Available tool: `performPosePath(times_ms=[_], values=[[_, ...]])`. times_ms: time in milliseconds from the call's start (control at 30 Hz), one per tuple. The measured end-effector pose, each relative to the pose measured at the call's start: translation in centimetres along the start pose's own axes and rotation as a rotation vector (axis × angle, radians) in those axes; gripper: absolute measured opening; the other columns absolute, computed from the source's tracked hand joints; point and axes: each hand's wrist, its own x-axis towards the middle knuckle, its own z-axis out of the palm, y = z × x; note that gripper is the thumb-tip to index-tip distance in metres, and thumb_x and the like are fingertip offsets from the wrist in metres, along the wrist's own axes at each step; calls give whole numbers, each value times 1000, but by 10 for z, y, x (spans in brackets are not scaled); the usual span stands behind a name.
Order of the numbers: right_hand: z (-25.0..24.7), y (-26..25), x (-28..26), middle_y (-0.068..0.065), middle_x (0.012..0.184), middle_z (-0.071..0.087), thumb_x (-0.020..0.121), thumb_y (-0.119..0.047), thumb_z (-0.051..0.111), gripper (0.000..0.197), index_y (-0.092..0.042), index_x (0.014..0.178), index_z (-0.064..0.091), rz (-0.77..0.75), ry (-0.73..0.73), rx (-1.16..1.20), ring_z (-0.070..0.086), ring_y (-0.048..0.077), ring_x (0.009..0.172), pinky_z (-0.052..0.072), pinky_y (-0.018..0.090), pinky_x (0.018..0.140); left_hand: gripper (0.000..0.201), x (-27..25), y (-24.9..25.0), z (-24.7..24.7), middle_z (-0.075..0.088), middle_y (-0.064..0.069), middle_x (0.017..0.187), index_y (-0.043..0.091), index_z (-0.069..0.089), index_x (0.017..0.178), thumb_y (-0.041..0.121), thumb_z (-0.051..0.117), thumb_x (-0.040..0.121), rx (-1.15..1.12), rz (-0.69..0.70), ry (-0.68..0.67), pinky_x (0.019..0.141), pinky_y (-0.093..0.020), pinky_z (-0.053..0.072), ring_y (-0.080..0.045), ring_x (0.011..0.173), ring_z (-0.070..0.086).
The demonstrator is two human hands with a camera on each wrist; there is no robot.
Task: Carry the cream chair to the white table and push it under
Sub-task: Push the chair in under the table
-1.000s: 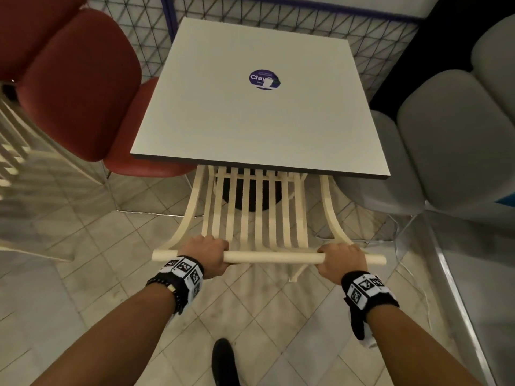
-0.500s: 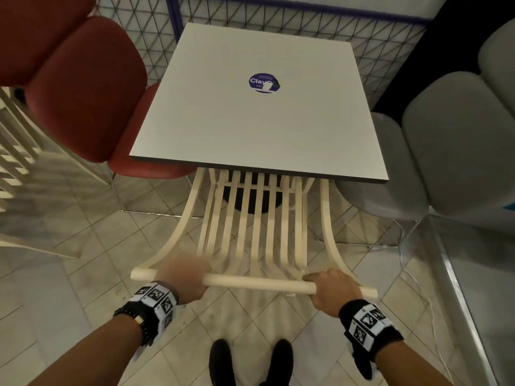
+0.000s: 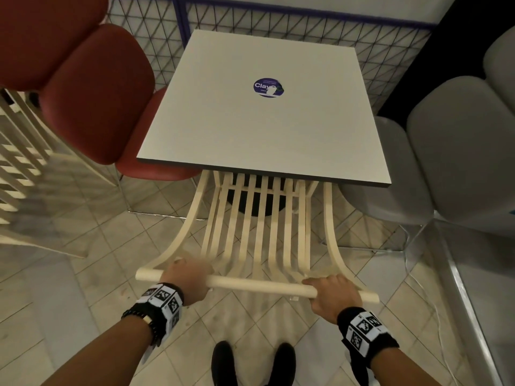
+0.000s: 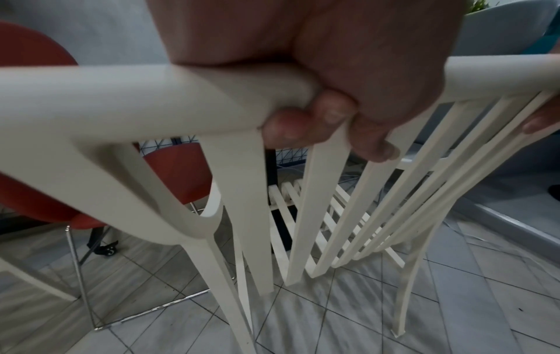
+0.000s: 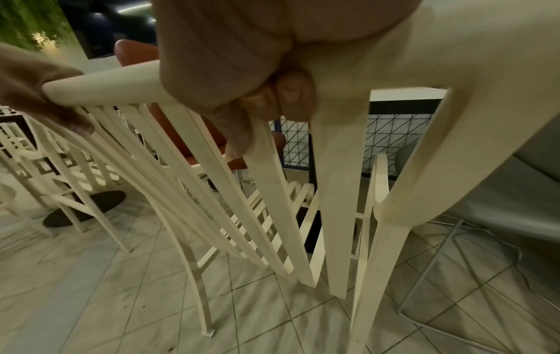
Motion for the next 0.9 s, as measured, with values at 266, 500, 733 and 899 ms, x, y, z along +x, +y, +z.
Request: performPosePath(times_ms=[266, 500, 733, 899], values=[[-5, -5, 8, 0, 101, 73, 82, -35, 50, 43, -40, 125, 56, -25, 0, -44, 62, 28, 97, 47, 39, 89, 39, -1, -8, 1, 66, 3, 112, 38, 53, 127, 45, 47, 89, 32, 39, -10, 93, -35, 44, -21, 103, 61], [-27, -7, 22, -1, 90, 73, 83, -34, 49, 30, -34, 110, 63, -6, 6, -44, 67, 25, 86, 46, 34, 78, 30, 23, -9, -19, 67, 1, 105, 35, 62, 114, 40, 55, 85, 3, 39, 6, 90, -38, 46, -24, 99, 63], [-42, 8, 45, -1, 89, 73, 80, -33, 52, 35, -40, 112, 64, 4, 7, -60, 67, 25, 84, 50, 33, 73, 29, 44, -3, -27, 68, 2, 97, 34, 65, 110, 40, 56, 83, -14, 40, 54, 82, -37, 51, -22, 90, 64], [-42, 14, 53, -2, 84, 73, 81, -34, 54, 28, -38, 105, 66, -8, 28, -69, 67, 25, 80, 44, 32, 65, 26, 50, -3, -28, 69, 4, 91, 32, 66, 106, 41, 56, 84, -11, 61, 61, 80, -37, 53, -21, 85, 64]])
